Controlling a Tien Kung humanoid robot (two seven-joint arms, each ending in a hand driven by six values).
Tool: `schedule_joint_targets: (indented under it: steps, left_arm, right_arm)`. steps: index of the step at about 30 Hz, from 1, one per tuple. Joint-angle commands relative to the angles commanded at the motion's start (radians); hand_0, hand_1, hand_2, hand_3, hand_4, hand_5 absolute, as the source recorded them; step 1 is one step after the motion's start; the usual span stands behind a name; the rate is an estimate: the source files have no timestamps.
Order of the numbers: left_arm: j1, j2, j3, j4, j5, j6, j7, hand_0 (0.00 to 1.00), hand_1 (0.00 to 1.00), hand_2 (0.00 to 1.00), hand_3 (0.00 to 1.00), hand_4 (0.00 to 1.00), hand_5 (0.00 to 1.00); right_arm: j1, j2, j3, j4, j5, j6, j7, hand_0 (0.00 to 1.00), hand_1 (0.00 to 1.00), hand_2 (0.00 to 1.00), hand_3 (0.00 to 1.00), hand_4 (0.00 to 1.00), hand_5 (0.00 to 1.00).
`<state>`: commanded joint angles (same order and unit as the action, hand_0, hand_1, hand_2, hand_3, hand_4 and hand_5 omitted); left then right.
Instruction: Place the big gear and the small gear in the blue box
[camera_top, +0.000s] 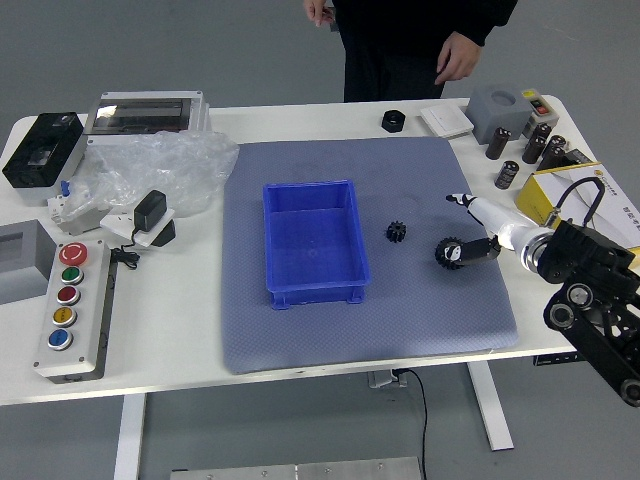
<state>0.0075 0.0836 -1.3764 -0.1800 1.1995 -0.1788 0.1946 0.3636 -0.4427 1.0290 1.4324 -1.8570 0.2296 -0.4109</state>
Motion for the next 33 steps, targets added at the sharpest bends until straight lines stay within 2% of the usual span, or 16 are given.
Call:
schedule_joint_targets:
  steps: [17, 33]
  left_arm:
    - [0.003, 0.001, -0.005, 0.0, 0.007, 0.013, 0.001, 0.783, 0.81, 0.797, 0.823, 0.626, 0.24]
    - [0.005, -0.002, -0.004, 0.0, 0.004, 0.015, 0.001, 0.782, 0.808, 0.798, 0.823, 0.627, 0.241]
  right_arm:
    - [0.029, -0.012, -0.081, -0.004, -0.04, 0.017, -0.025, 0.89, 0.877, 0.893, 0.936, 0.737, 0.251]
    - [0.053, -0.016, -0.163, -0.022, -0.111, -0.008, -0.019, 0.873, 0.866, 0.875, 0.923, 0.739, 0.255]
